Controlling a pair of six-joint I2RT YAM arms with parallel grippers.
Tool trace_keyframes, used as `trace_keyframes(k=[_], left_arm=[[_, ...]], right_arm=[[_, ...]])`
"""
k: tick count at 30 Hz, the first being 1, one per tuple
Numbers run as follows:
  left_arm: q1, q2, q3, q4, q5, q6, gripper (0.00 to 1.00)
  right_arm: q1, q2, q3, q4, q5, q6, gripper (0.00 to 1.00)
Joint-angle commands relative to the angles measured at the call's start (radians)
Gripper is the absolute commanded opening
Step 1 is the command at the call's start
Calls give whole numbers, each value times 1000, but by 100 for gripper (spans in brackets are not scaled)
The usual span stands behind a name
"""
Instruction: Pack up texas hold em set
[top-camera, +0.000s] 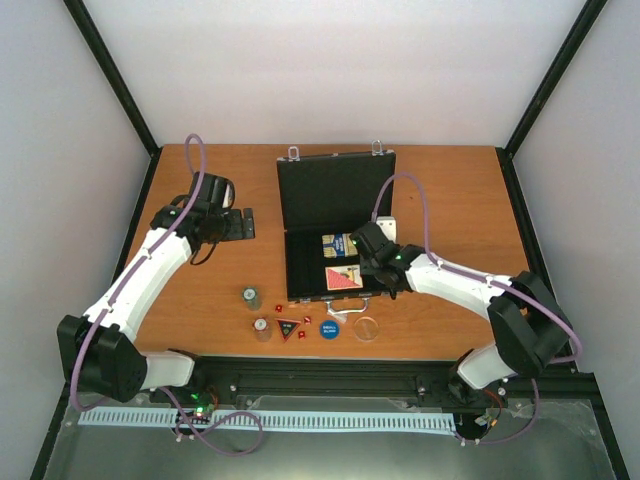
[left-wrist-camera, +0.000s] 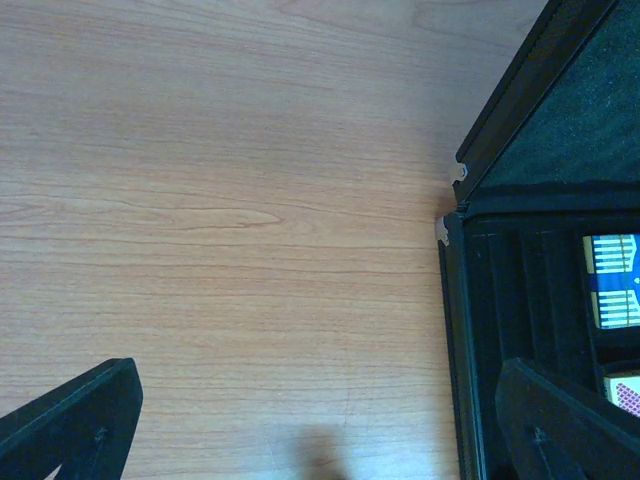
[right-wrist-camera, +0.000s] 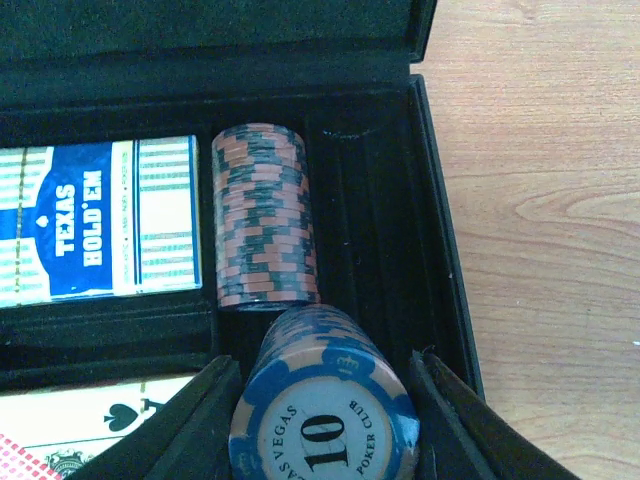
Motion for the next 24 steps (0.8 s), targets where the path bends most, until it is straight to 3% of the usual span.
trace_keyframes(k=[1, 24], left_arm=[[1, 14, 6, 13, 18, 18, 100], [1, 54, 23, 23, 18, 18, 100]], right_arm=[[-9, -24, -98, 119, 15, 81, 36], [-7, -125, -46, 93, -9, 73, 33]])
